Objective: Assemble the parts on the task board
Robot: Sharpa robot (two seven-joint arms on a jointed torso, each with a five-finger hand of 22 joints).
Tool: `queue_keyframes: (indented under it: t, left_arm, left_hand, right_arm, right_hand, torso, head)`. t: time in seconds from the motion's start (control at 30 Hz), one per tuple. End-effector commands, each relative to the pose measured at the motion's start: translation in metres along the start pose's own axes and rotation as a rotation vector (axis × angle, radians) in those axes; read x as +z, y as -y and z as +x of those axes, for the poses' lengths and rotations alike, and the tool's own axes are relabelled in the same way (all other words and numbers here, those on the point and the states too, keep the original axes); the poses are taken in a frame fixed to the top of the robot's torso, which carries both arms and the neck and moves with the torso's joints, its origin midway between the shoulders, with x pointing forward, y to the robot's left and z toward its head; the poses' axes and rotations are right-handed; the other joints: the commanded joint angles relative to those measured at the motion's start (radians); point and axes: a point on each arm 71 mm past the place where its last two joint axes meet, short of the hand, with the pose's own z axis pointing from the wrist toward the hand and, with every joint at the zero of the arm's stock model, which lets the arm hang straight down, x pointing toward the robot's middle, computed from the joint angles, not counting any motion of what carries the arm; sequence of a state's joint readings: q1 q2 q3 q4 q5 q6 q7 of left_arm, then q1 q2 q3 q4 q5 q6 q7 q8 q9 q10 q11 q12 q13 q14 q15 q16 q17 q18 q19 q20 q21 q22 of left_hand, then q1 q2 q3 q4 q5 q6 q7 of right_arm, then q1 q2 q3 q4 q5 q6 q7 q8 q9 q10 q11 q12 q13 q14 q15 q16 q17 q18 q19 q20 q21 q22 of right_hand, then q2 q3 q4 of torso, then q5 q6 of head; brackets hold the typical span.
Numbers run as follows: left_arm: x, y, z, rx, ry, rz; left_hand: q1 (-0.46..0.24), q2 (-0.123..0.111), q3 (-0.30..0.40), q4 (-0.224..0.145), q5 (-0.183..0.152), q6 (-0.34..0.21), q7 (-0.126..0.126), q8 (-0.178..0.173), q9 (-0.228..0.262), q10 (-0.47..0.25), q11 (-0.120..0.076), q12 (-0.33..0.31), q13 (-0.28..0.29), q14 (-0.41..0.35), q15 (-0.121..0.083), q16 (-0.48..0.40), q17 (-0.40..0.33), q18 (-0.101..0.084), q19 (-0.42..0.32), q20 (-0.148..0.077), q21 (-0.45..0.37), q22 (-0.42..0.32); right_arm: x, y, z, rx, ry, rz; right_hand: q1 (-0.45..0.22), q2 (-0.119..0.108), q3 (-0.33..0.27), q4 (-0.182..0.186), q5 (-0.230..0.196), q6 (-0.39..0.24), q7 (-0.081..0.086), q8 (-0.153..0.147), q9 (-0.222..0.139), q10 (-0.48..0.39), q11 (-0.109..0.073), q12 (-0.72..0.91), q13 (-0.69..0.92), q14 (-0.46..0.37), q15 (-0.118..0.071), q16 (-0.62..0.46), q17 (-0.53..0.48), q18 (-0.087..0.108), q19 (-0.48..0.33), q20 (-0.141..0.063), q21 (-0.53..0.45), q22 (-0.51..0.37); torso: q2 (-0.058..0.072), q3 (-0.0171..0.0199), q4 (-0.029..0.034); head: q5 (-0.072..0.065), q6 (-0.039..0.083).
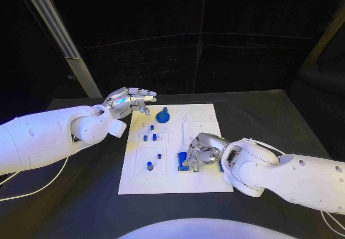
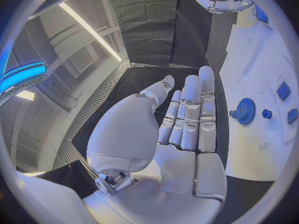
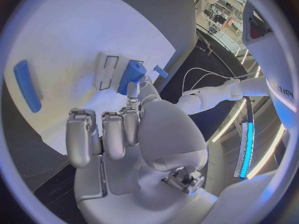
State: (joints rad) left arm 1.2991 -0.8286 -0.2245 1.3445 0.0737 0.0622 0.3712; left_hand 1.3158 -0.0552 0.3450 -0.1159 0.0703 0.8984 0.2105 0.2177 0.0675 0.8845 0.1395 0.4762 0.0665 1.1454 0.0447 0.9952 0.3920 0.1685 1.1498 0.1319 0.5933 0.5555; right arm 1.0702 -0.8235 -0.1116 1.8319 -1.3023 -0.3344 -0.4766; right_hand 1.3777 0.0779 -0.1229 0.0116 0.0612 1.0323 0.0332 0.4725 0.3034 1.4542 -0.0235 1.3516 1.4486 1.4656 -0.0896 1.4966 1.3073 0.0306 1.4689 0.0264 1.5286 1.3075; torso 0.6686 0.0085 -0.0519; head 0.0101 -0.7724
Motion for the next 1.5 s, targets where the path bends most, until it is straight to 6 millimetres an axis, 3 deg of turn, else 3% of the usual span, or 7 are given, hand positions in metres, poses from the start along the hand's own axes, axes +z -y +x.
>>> queue_keyframes:
  t: [0.03, 0.53, 0.83, 1.03, 1.27, 1.5]
  left_arm:
    - [0.000, 0.001, 0.001, -0.002, -0.011, 0.004]
    - [-0.001, 0.002, -0.001, -0.001, -0.007, 0.005]
    - [-0.001, 0.002, -0.002, -0.001, -0.005, 0.005]
    - [0.000, 0.001, 0.000, -0.002, -0.009, 0.006]
    - [0.000, 0.001, 0.000, -0.002, -0.010, 0.006]
    - [0.000, 0.001, 0.000, -0.002, -0.011, 0.006]
  left_hand:
    - [-0.004, 0.004, -0.007, 0.001, 0.004, -0.005, 0.002, 0.006, 0.001, -0.009, -0.002, 0.007, 0.001, -0.010, 0.000, 0.004, -0.002, 0.014, 0.001, 0.007, -0.004, -0.002]
    - [-0.004, 0.004, -0.007, 0.001, 0.004, -0.005, 0.002, 0.006, 0.001, -0.009, -0.002, 0.007, 0.001, -0.010, 0.000, 0.004, -0.002, 0.014, 0.001, 0.007, -0.004, -0.002]
    - [-0.004, 0.004, -0.007, 0.001, 0.004, -0.005, 0.002, 0.006, 0.001, -0.009, -0.002, 0.007, 0.001, -0.010, 0.000, 0.004, -0.002, 0.014, 0.001, 0.007, -0.004, -0.002]
    - [-0.004, 0.004, -0.007, 0.001, 0.004, -0.005, 0.002, 0.006, 0.001, -0.009, -0.002, 0.007, 0.001, -0.010, 0.000, 0.004, -0.002, 0.014, 0.001, 0.007, -0.004, -0.002]
    - [-0.004, 0.004, -0.007, 0.001, 0.004, -0.005, 0.002, 0.006, 0.001, -0.009, -0.002, 0.007, 0.001, -0.010, 0.000, 0.004, -0.002, 0.014, 0.001, 0.007, -0.004, -0.002]
    - [-0.004, 0.004, -0.007, 0.001, 0.004, -0.005, 0.002, 0.006, 0.001, -0.009, -0.002, 0.007, 0.001, -0.010, 0.000, 0.004, -0.002, 0.014, 0.001, 0.007, -0.004, -0.002]
  right_arm:
    - [0.000, 0.004, 0.003, -0.041, -0.045, 0.040]
    - [-0.002, 0.003, 0.000, -0.014, -0.009, 0.016]
    - [-0.009, 0.005, -0.005, 0.053, 0.027, -0.054]
    - [-0.009, 0.000, 0.000, 0.042, -0.028, -0.077]
    - [-0.005, 0.003, 0.002, 0.003, -0.058, -0.037]
    - [-0.002, 0.000, 0.004, -0.020, -0.056, -0.021]
  right_hand:
    - [0.070, 0.055, -0.002, 0.001, -0.003, 0.008, -0.002, 0.004, 0.002, 0.036, -0.016, -0.001, -0.036, 0.076, -0.008, 0.003, 0.112, -0.015, 0.063, -0.008, 0.002, 0.211]
    - [0.045, 0.039, -0.009, 0.003, 0.002, 0.009, 0.002, 0.000, 0.005, 0.035, -0.014, -0.006, -0.038, 0.075, -0.007, 0.000, 0.108, -0.015, 0.062, -0.009, 0.000, 0.209]
    - [-0.012, 0.010, -0.030, 0.022, 0.066, -0.001, 0.012, -0.010, 0.011, 0.030, -0.005, -0.017, -0.043, 0.074, 0.000, -0.003, 0.102, -0.013, 0.057, -0.003, -0.004, 0.204]
    - [-0.014, 0.009, -0.032, 0.022, 0.059, 0.002, 0.011, -0.009, 0.013, 0.031, -0.006, -0.016, -0.041, 0.075, 0.001, -0.002, 0.105, -0.013, 0.058, -0.002, -0.003, 0.205]
    - [-0.012, 0.015, -0.028, 0.019, 0.032, 0.008, 0.008, -0.007, 0.019, 0.033, -0.008, -0.014, -0.039, 0.075, -0.001, -0.001, 0.108, -0.014, 0.060, -0.002, -0.002, 0.207]
    - [-0.010, 0.016, -0.027, 0.015, 0.031, 0.022, 0.001, 0.004, 0.027, 0.034, -0.012, -0.012, -0.037, 0.076, -0.004, 0.000, 0.110, -0.014, 0.061, -0.004, -0.001, 0.209]
  torso:
    - [0.000, 0.0005, -0.0008]
    - [-0.001, 0.0001, -0.0016]
    - [-0.001, 0.0010, -0.0031]
    - [0.000, 0.0006, 0.0017]
    - [0.000, -0.0001, -0.0013]
    - [0.001, -0.0005, 0.0013]
  head:
    - [-0.001, -0.001]
    - [-0.002, -0.002]
    - [-0.003, 0.001]
    - [-0.006, 0.002]
    - [-0.003, -0.001]
    - [-0.004, -0.003]
